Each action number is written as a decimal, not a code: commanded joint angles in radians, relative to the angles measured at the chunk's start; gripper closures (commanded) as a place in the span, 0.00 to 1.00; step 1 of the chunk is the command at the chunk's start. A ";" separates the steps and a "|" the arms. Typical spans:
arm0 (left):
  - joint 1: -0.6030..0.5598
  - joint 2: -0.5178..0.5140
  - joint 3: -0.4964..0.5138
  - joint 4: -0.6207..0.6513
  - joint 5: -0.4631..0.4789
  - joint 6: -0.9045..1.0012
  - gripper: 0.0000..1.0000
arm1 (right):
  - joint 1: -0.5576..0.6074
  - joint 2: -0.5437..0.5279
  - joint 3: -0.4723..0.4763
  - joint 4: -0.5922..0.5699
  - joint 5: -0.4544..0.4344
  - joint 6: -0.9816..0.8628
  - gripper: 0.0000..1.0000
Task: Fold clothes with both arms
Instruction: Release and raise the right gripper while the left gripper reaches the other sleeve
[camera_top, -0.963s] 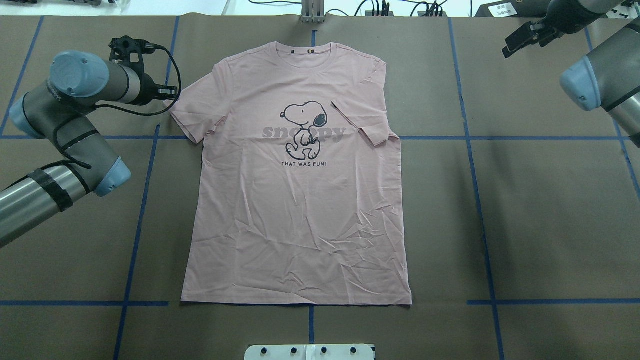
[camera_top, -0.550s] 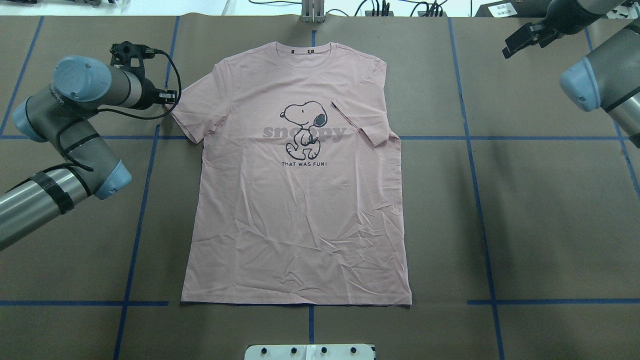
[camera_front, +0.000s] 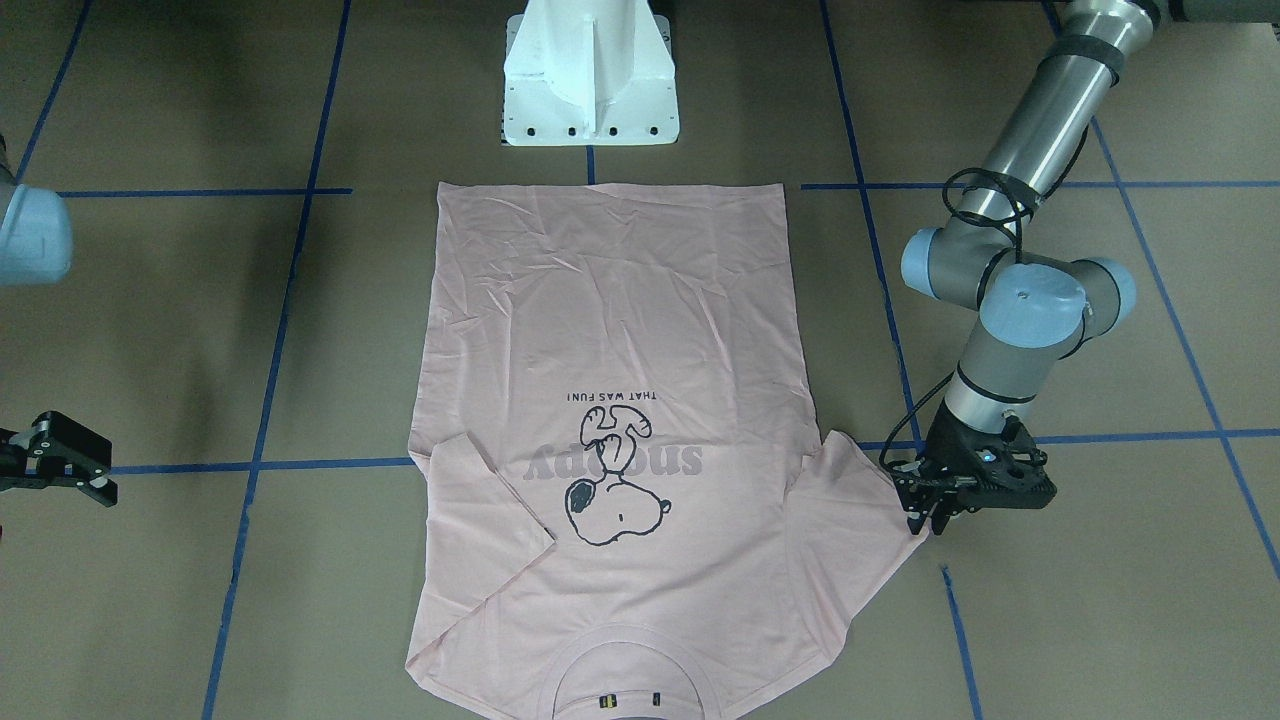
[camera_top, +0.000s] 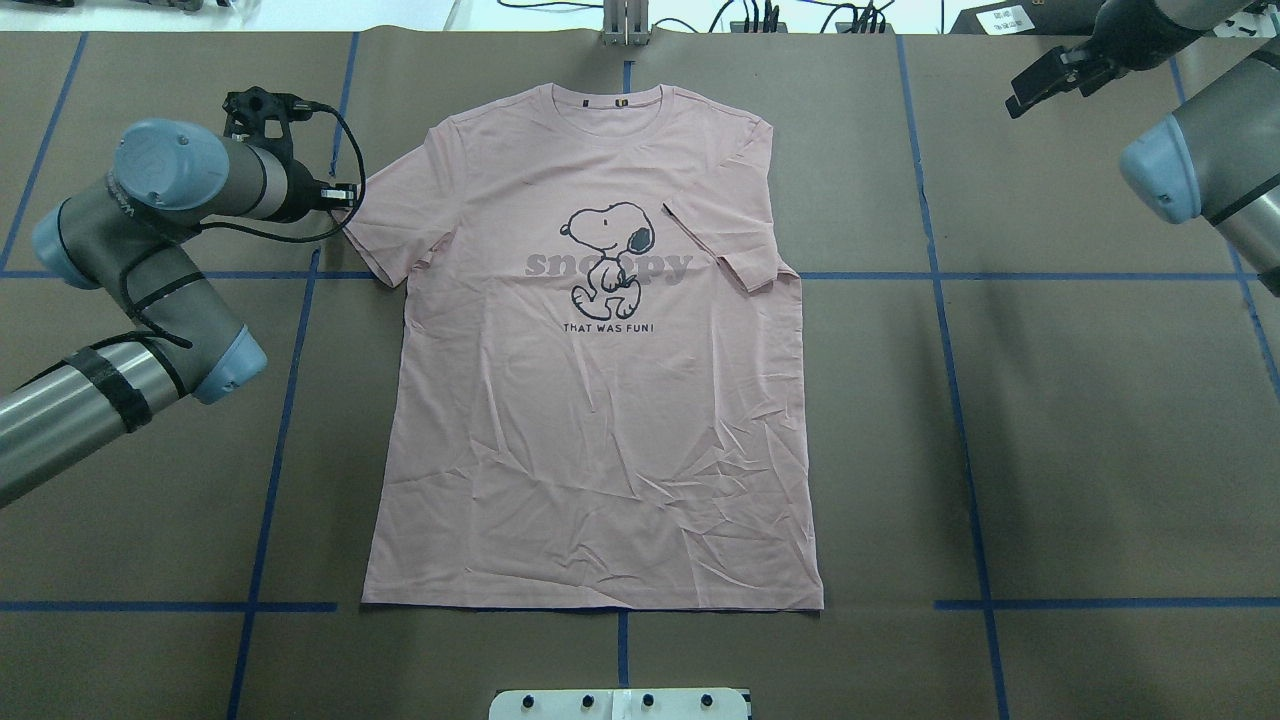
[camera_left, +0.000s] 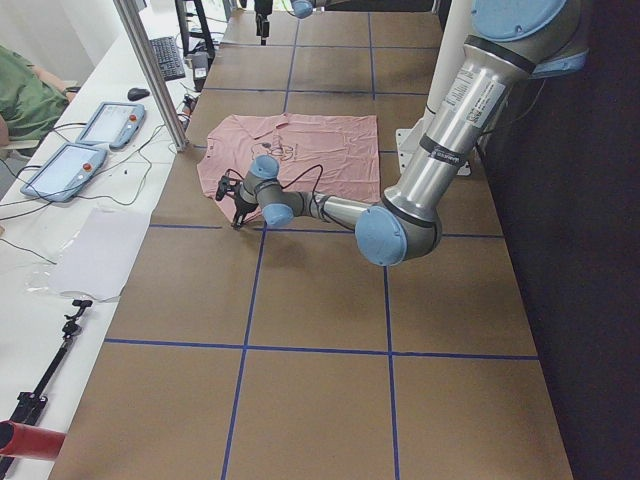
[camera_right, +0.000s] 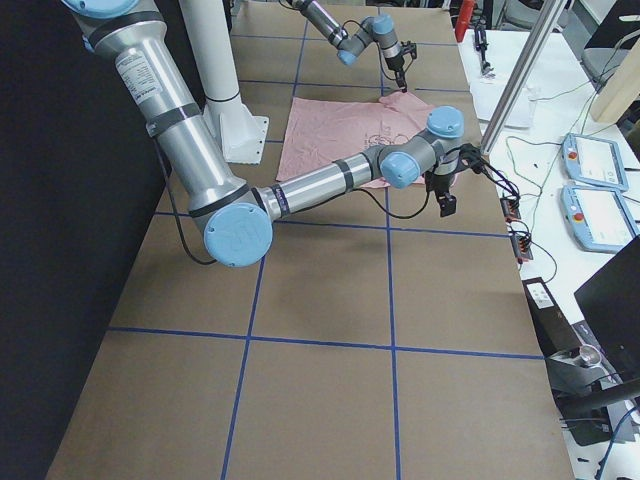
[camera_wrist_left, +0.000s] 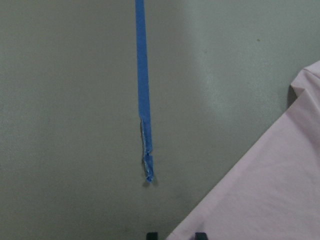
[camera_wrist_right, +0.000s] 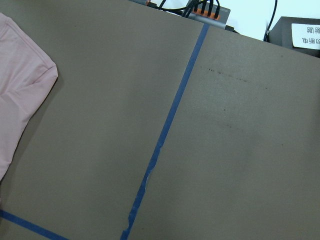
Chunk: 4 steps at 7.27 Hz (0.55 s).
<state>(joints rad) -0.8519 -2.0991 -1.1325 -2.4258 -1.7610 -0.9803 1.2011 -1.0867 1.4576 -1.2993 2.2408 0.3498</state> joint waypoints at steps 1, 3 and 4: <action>0.010 0.001 -0.001 -0.012 0.001 -0.024 1.00 | 0.000 0.001 0.000 0.000 -0.001 0.000 0.00; 0.010 -0.005 -0.073 0.017 -0.008 -0.017 1.00 | 0.000 0.001 0.000 0.000 -0.001 0.000 0.00; 0.008 -0.043 -0.123 0.121 -0.008 -0.024 1.00 | 0.000 0.001 -0.002 0.000 -0.001 0.000 0.00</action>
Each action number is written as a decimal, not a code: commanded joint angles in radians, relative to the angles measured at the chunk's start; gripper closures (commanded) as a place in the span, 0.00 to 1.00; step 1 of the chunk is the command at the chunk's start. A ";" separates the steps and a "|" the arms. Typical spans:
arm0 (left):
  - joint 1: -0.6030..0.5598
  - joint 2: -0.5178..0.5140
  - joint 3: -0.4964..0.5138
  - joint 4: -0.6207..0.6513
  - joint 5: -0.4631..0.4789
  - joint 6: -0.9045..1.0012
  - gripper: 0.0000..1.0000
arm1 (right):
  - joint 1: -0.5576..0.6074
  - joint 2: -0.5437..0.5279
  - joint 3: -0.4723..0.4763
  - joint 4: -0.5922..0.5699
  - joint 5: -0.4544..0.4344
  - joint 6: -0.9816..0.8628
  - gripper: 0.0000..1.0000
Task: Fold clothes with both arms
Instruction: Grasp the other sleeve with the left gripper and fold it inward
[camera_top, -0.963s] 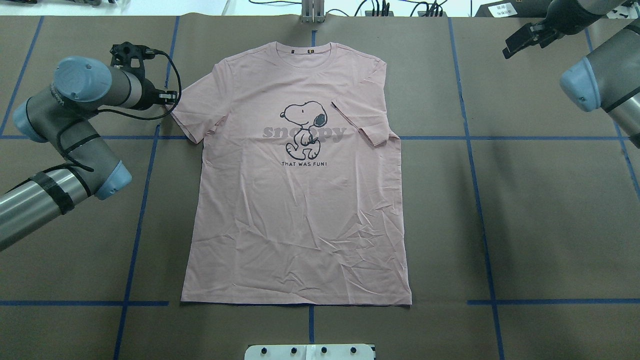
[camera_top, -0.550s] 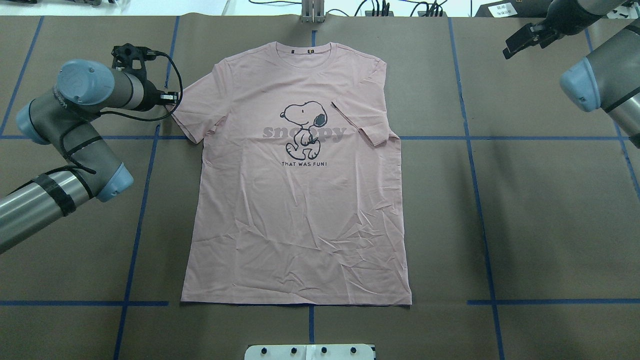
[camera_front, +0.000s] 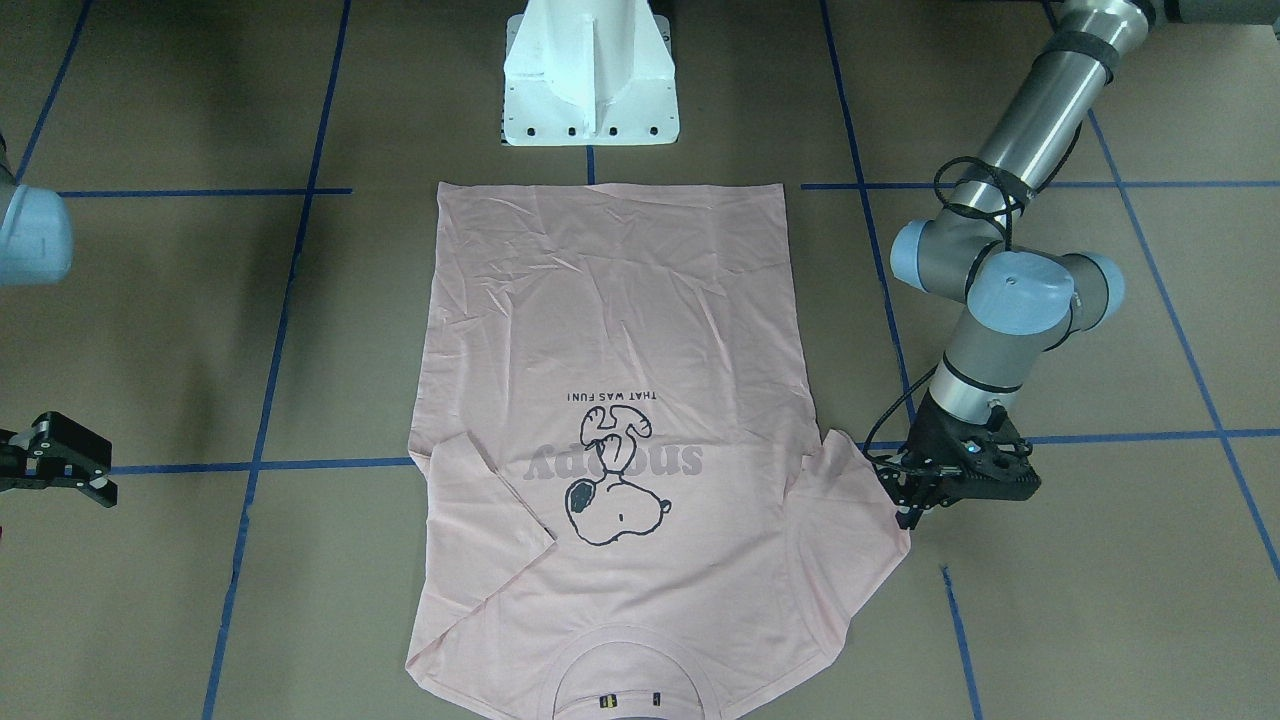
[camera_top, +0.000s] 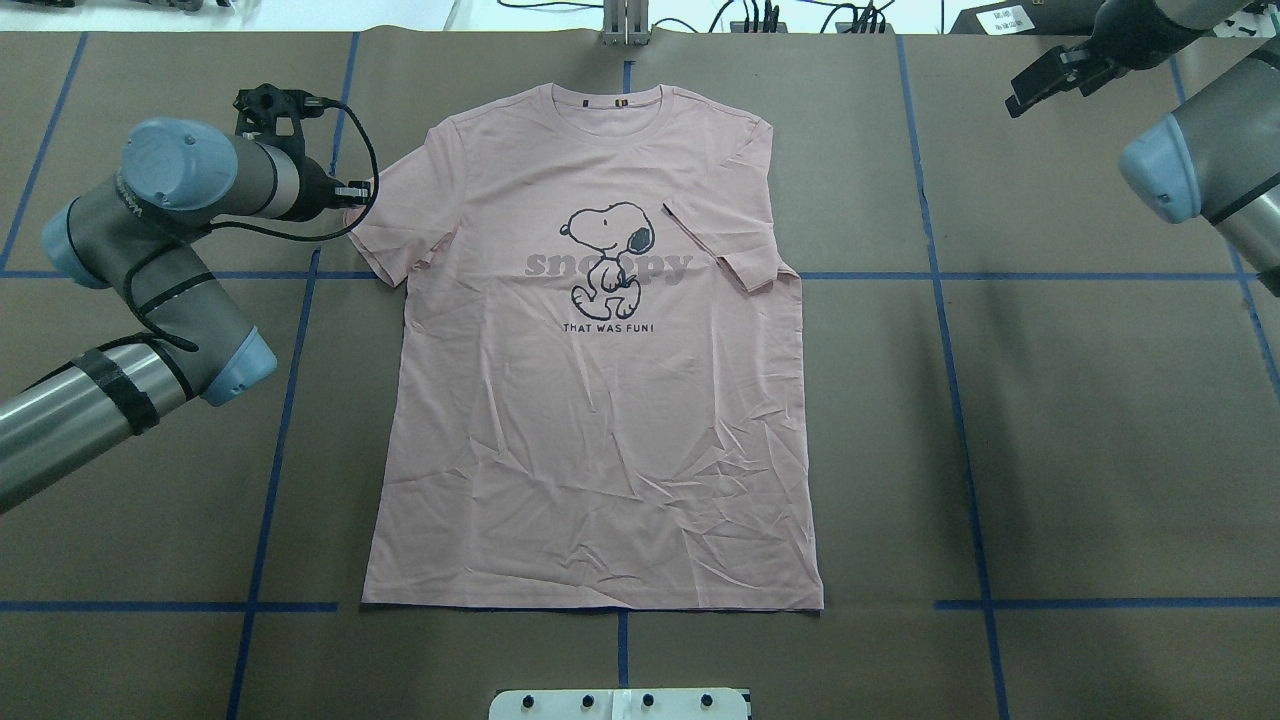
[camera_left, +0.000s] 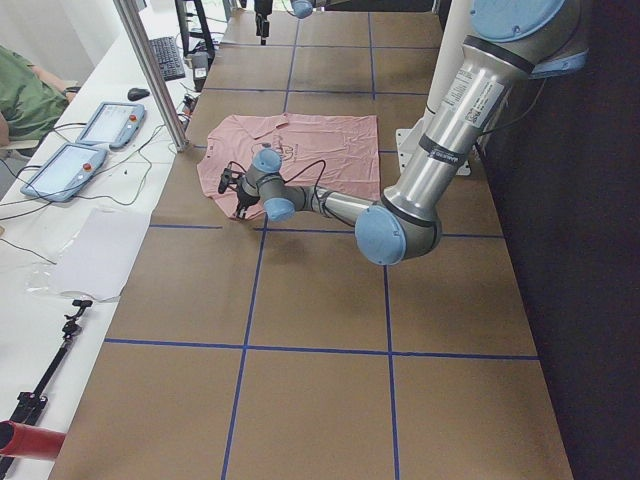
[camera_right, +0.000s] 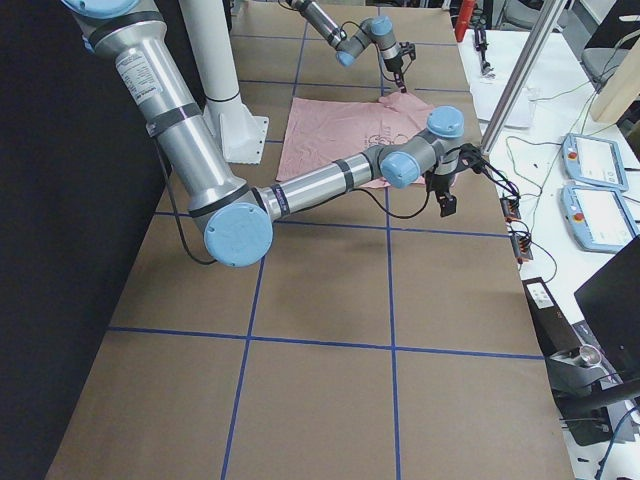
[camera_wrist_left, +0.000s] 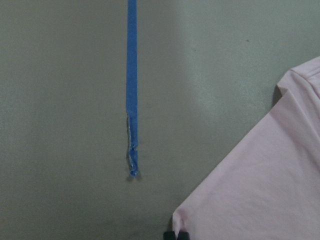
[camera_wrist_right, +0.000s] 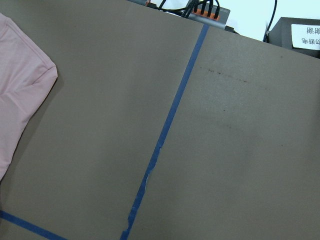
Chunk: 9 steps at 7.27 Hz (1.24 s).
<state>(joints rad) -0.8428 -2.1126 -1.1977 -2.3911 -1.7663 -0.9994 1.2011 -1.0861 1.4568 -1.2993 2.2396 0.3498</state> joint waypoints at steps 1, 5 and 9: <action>0.001 -0.079 -0.124 0.239 -0.002 -0.015 1.00 | 0.000 0.000 -0.001 0.000 0.000 0.000 0.00; 0.094 -0.280 -0.047 0.377 0.004 -0.269 1.00 | 0.000 0.000 0.002 0.000 0.000 0.002 0.00; 0.113 -0.262 -0.069 0.363 0.001 -0.044 0.00 | -0.008 0.005 0.013 0.000 0.002 0.053 0.00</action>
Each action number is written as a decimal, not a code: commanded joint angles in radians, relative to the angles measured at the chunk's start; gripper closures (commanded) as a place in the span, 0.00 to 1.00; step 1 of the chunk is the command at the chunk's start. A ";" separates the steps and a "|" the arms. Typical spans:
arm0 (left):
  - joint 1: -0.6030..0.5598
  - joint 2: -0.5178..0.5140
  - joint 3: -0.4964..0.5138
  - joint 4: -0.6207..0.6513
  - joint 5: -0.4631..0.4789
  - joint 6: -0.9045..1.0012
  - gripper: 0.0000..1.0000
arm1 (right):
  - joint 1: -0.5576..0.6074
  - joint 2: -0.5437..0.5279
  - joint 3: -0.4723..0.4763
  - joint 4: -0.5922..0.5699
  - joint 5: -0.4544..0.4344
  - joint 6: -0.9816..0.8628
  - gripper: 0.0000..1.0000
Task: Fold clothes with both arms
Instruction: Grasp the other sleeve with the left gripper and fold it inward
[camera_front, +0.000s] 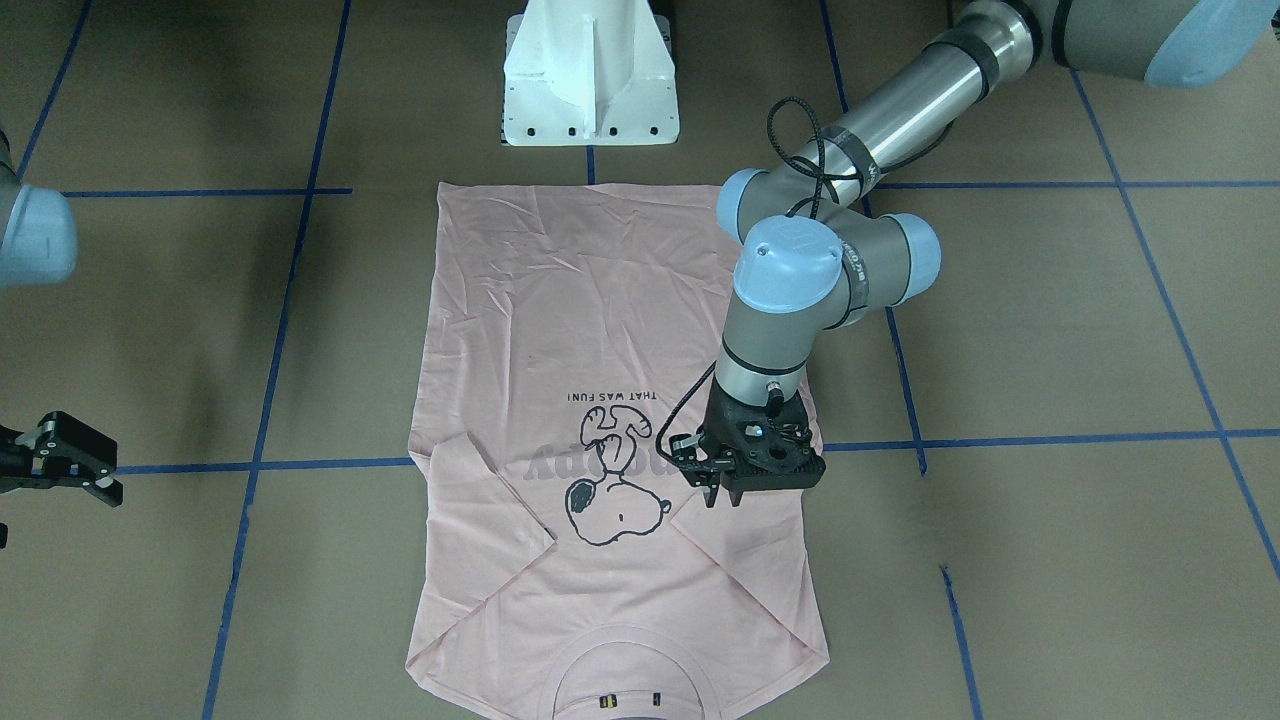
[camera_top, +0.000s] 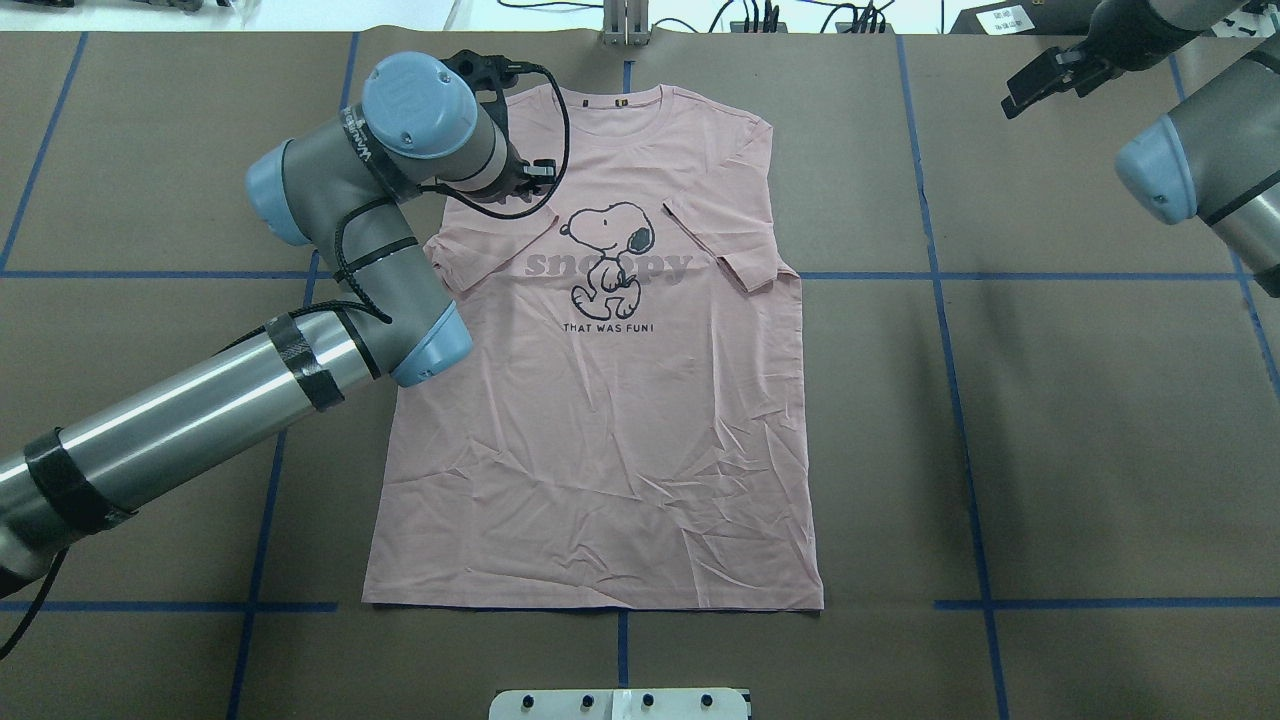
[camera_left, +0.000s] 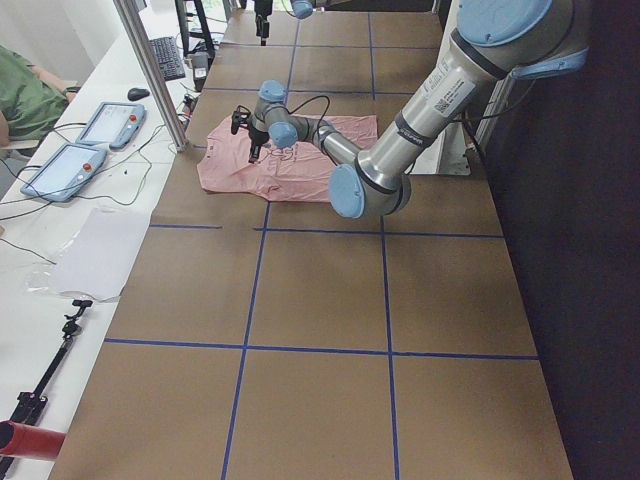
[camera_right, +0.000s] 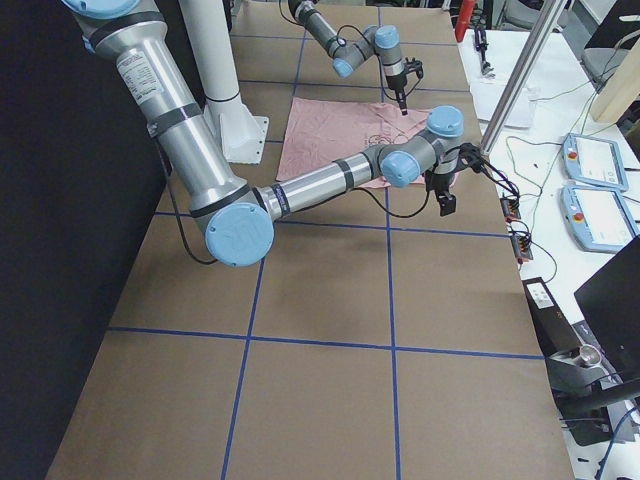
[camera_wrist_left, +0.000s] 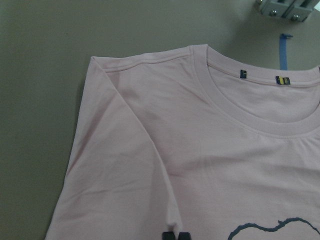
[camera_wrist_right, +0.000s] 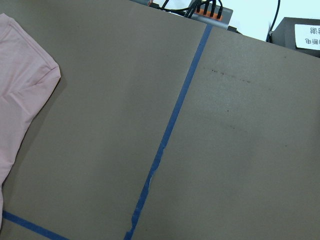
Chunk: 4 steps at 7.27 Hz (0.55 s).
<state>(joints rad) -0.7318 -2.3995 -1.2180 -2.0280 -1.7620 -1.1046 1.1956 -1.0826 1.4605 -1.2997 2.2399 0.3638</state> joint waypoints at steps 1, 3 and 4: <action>0.000 0.063 -0.122 0.012 -0.005 0.072 0.00 | -0.036 0.000 0.055 0.000 -0.002 0.125 0.00; 0.003 0.163 -0.291 0.017 -0.025 0.072 0.00 | -0.135 -0.014 0.186 -0.009 -0.046 0.360 0.00; 0.005 0.204 -0.367 0.031 -0.072 0.063 0.00 | -0.231 -0.055 0.290 -0.012 -0.119 0.503 0.00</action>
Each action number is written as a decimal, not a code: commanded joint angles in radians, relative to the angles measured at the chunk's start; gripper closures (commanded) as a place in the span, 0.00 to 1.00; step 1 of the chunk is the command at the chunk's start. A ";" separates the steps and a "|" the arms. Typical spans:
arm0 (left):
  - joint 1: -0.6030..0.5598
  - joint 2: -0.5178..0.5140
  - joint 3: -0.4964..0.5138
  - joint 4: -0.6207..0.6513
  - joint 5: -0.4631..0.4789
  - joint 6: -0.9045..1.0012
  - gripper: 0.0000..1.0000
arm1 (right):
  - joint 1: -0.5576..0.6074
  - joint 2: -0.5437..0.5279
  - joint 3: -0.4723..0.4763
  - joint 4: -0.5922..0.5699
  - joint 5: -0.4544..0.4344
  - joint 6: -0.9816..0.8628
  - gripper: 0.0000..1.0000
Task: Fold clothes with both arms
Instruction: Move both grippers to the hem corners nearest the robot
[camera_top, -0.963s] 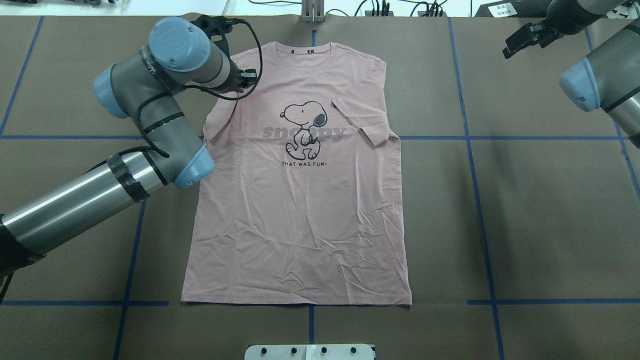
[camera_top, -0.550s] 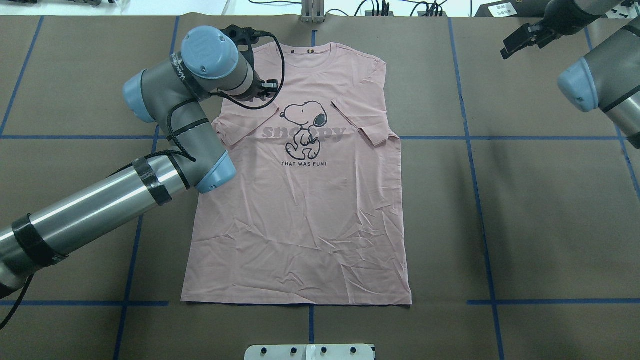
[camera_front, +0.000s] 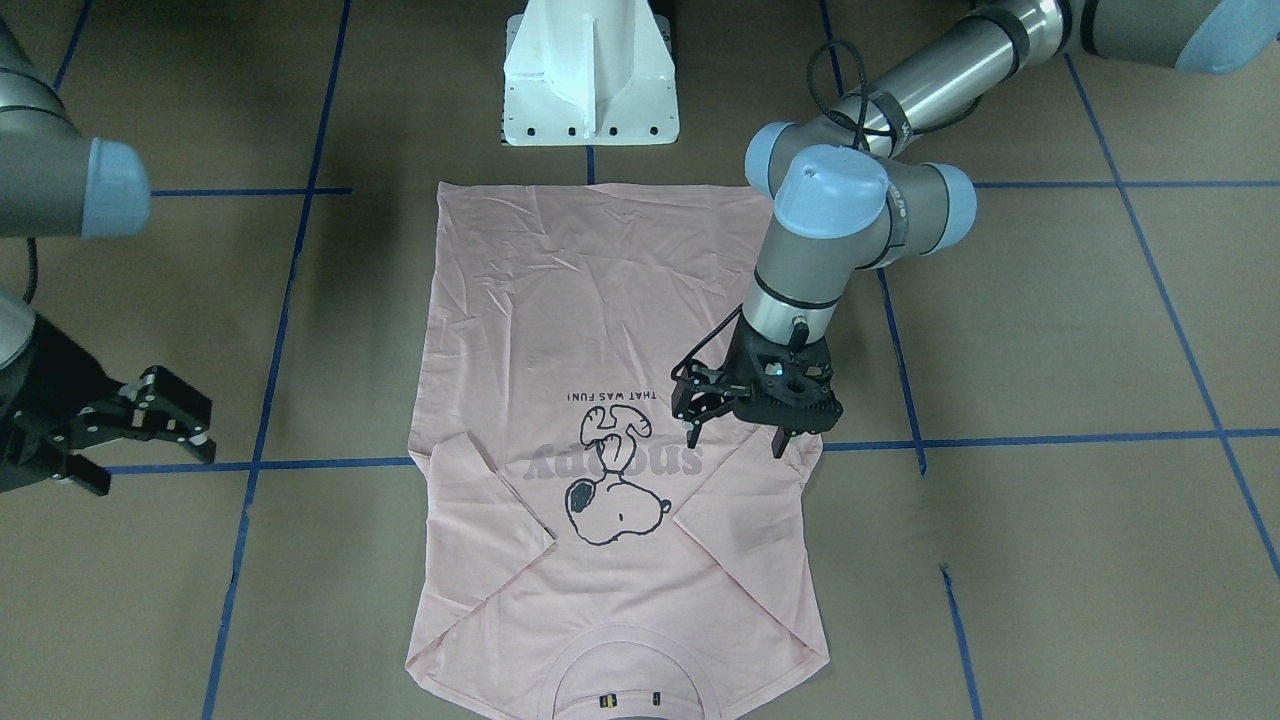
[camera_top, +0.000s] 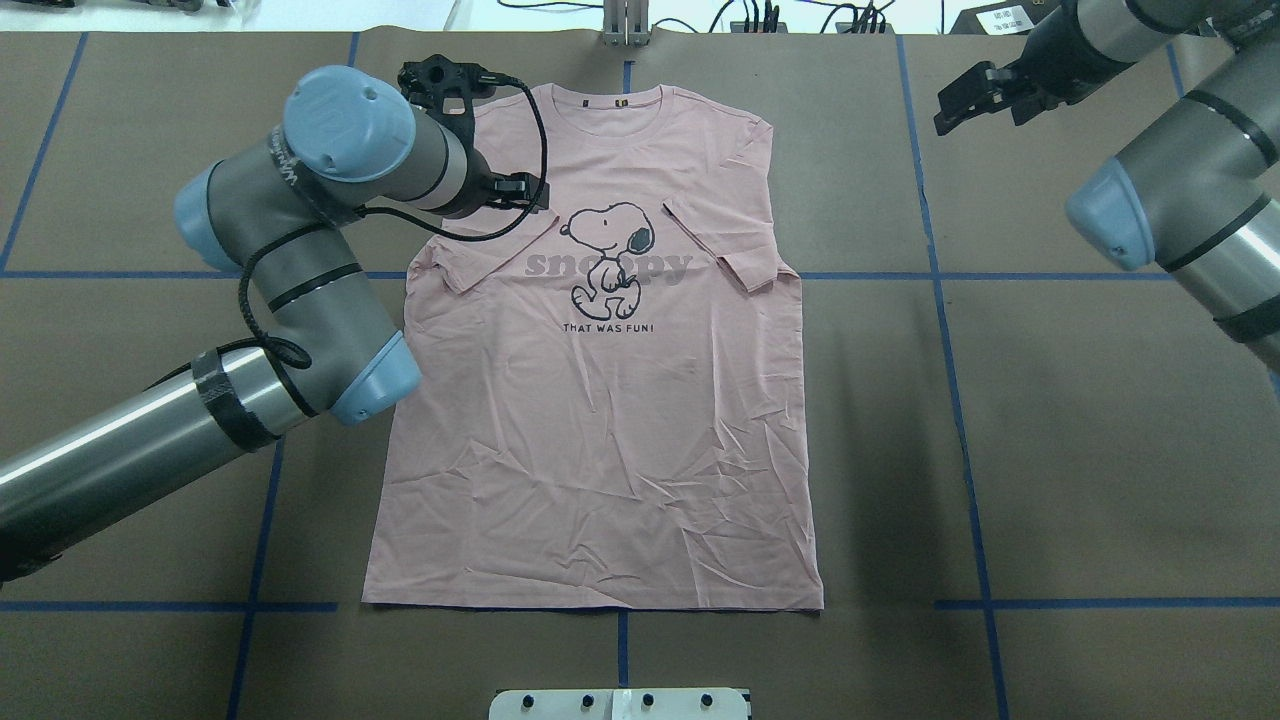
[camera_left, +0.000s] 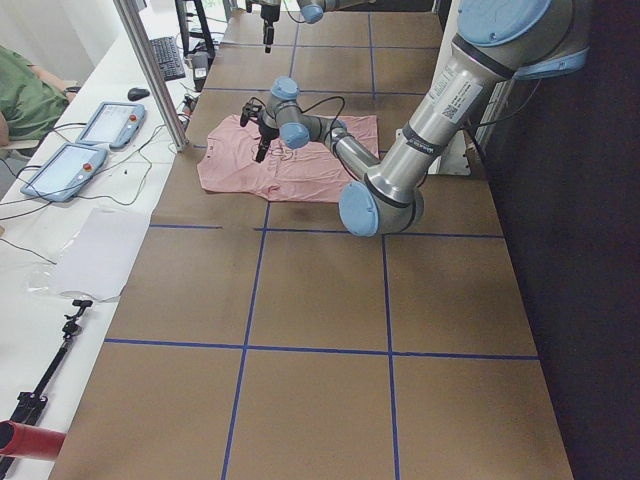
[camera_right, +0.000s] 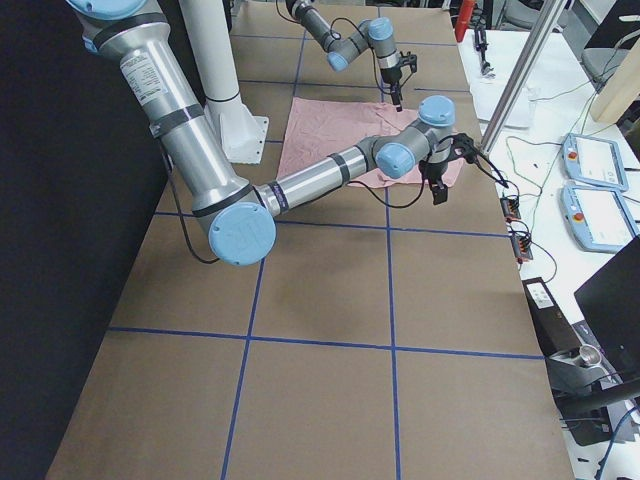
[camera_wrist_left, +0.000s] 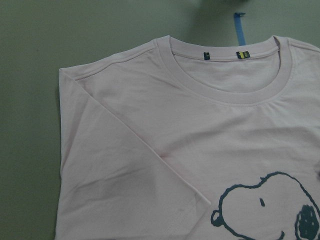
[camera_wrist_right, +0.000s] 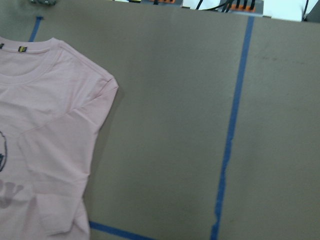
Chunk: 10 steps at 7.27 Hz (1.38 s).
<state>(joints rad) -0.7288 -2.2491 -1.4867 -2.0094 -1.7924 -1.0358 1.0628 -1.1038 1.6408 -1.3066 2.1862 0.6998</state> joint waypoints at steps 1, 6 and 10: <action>0.038 0.122 -0.204 0.012 -0.044 -0.015 0.00 | -0.198 -0.094 0.229 -0.016 -0.147 0.287 0.00; 0.351 0.431 -0.539 0.011 0.097 -0.346 0.00 | -0.822 -0.298 0.524 -0.057 -0.700 0.877 0.09; 0.535 0.636 -0.604 0.012 0.206 -0.512 0.35 | -0.948 -0.329 0.525 -0.059 -0.815 0.952 0.10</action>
<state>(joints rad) -0.2331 -1.6685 -2.0889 -1.9978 -1.6047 -1.5194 0.1337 -1.4282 2.1656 -1.3643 1.3945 1.6411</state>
